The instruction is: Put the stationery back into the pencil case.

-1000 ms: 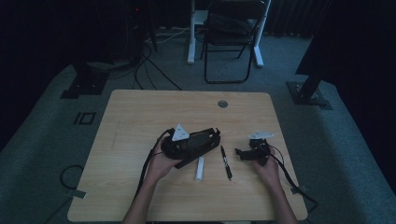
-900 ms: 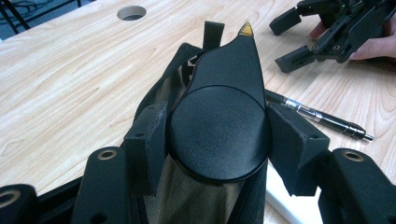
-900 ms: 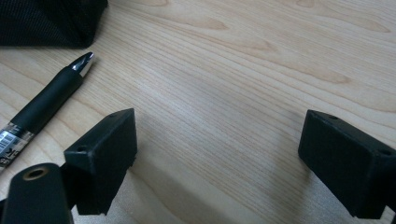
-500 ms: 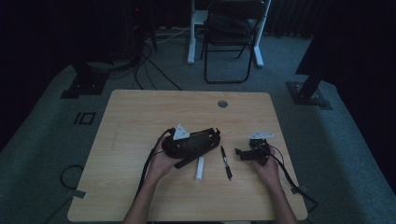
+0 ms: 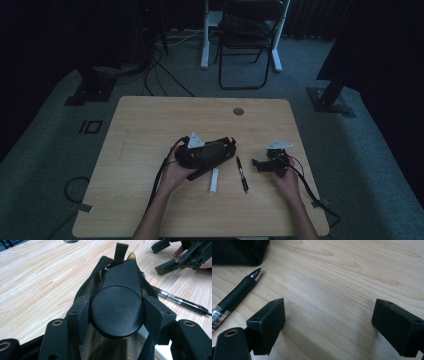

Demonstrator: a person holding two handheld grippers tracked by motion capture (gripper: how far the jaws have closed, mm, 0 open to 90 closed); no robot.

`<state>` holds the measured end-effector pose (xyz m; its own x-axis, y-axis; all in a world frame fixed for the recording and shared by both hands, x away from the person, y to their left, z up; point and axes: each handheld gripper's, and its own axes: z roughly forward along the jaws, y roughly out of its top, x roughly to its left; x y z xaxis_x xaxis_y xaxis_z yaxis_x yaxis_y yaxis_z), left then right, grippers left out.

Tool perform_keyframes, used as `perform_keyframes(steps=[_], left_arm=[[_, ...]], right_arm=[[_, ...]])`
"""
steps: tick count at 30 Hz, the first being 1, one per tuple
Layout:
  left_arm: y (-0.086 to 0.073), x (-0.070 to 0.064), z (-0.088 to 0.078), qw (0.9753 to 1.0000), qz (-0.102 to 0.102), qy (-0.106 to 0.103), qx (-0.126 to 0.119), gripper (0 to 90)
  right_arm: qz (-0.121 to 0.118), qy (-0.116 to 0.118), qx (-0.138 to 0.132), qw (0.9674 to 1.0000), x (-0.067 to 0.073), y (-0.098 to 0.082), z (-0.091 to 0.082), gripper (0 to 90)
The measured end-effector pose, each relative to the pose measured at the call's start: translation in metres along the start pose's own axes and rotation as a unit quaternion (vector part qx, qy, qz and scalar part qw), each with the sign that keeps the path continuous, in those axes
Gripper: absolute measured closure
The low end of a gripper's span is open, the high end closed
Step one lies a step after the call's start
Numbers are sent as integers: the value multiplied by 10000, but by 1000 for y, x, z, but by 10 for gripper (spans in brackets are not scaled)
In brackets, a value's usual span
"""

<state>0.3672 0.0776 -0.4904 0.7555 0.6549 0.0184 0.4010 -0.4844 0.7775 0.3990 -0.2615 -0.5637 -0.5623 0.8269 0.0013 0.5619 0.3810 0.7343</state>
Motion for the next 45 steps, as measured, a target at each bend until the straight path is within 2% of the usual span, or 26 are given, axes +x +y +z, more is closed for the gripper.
perform_keyframes(steps=[18,29,33,37,45], left_arm=[[-4,6,9,9997,-146,-100,160,416],[-4,7,9,9996,-124,-146,186,412],[-3,7,9,9995,-115,-193,214,384],[-3,8,8,9996,-150,-199,155,351],[-1,7,0,9997,-160,-198,-25,349]], right_arm=[[1,0,0,10000,0,0,0,116],[3,1,0,10000,0,0,0,116],[2,1,1,10000,0,0,0,116],[-1,3,0,10000,0,0,0,116],[-1,2,0,10000,0,0,0,116]])
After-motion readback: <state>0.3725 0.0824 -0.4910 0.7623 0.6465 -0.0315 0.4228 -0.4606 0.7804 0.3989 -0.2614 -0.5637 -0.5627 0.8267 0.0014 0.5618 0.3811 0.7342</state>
